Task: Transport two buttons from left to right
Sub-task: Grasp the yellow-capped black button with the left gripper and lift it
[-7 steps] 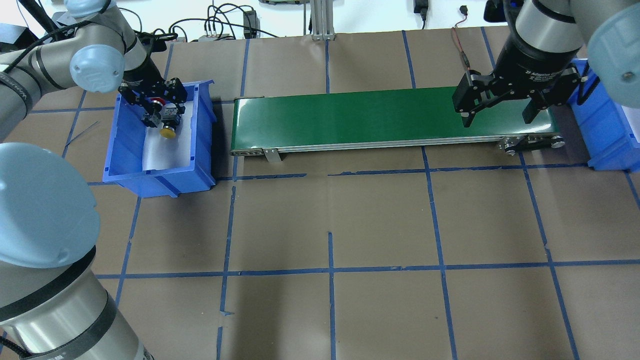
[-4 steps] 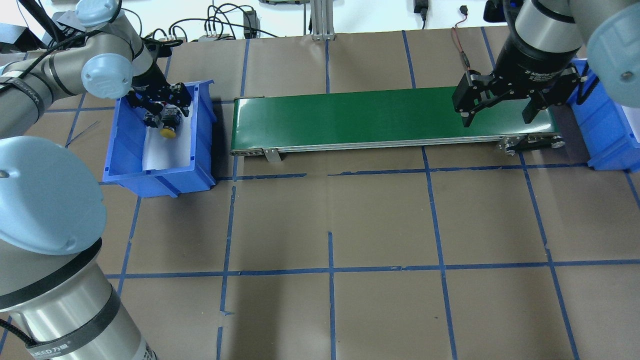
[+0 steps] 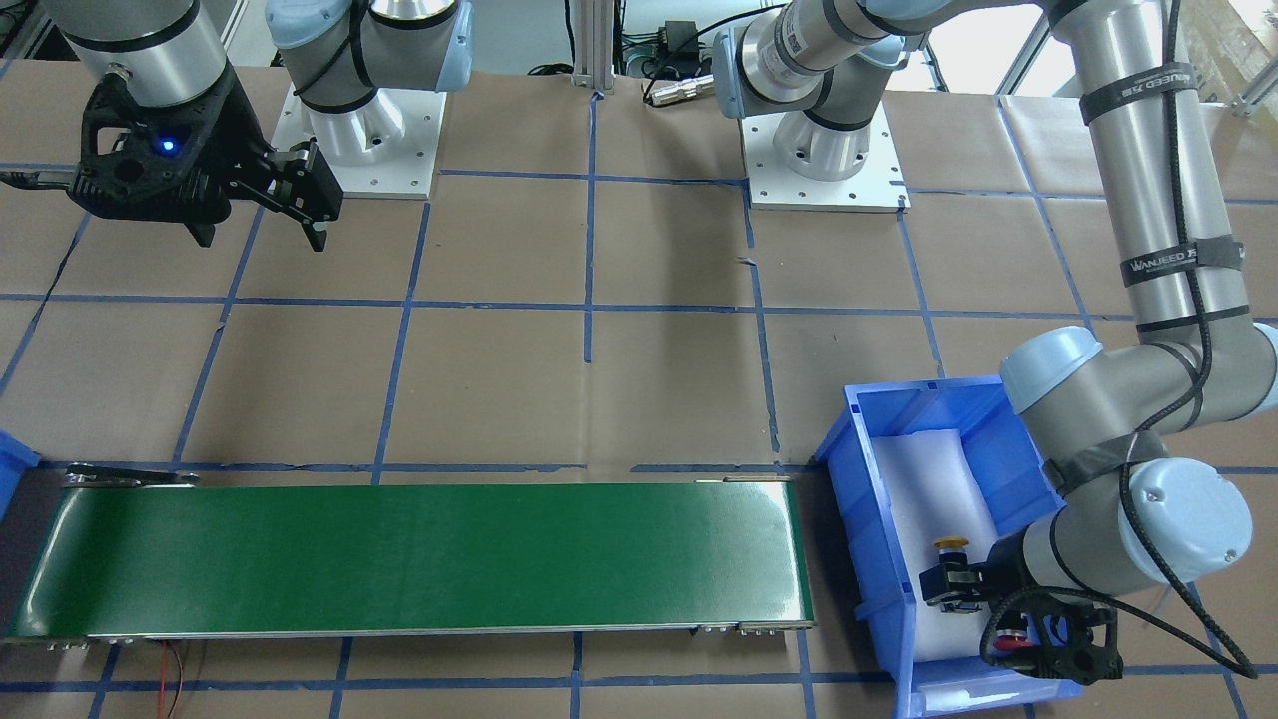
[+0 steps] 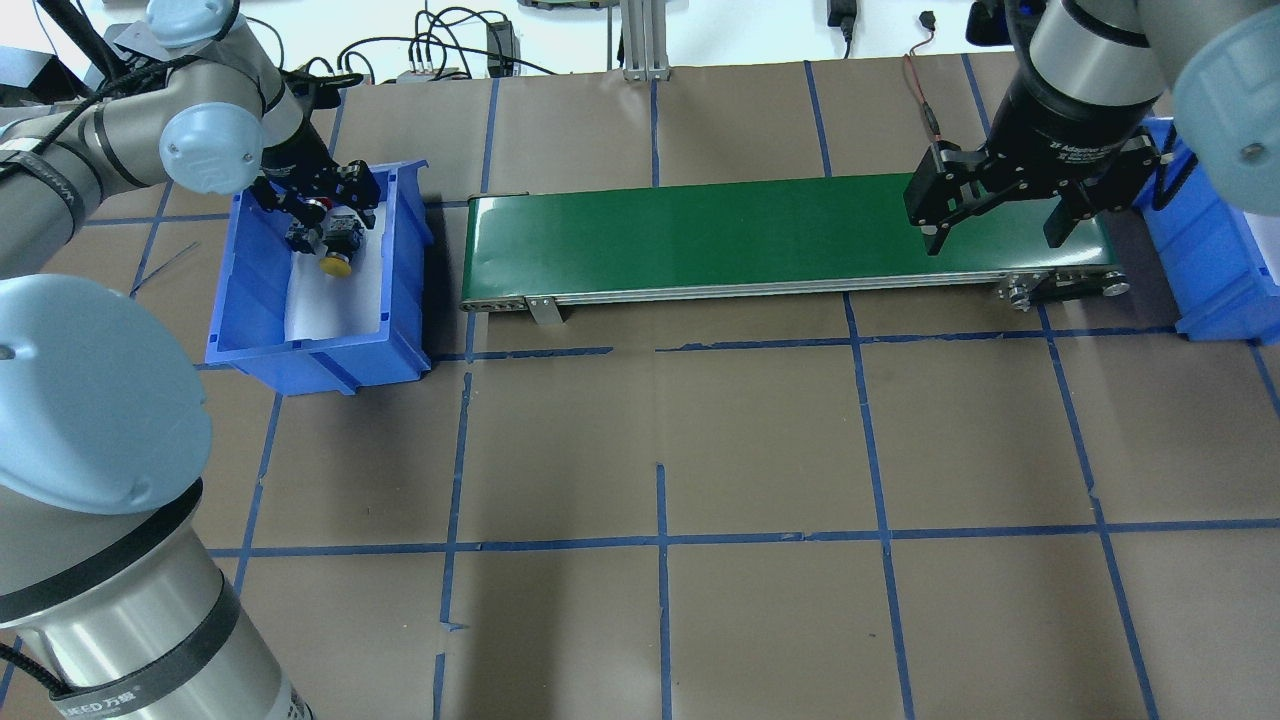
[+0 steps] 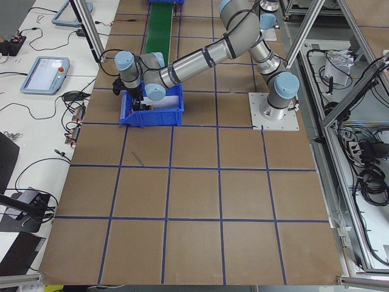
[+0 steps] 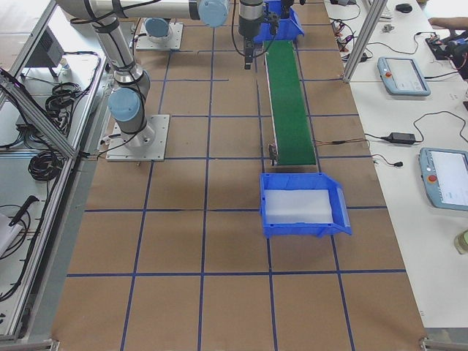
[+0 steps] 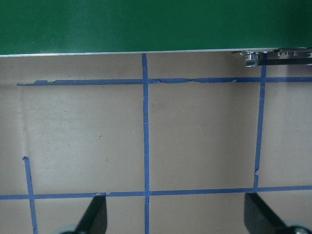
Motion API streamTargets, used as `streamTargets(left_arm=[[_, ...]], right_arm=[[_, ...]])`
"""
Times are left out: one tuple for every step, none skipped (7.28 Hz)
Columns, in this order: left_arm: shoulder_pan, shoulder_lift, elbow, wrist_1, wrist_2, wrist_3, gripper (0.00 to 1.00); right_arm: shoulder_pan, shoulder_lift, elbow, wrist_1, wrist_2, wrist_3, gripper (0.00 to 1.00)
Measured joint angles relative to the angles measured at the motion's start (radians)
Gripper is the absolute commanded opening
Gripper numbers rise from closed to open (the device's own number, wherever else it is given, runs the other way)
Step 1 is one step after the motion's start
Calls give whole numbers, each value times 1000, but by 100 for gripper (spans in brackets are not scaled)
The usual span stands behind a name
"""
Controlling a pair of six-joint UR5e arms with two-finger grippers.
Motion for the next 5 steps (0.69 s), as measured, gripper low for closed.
streamTargets(left_arm=[[-2,3,0,0,0,0,85],[-10,5,1,0,3,-1,82],[-22,5,1,0,8,-1,82],[-32,6,0,0,10,-2,81],[-35,6,-2,0,9,-2,80]], right_arm=[[0,-2,6,-2,0,-1,100],[0,-6,14,-5,0,-1,100],[0,-10,22,-8,1,-1,100],[0,-12,26,-9,1,-1,100],[0,-12,28,-10,1,-1,100]])
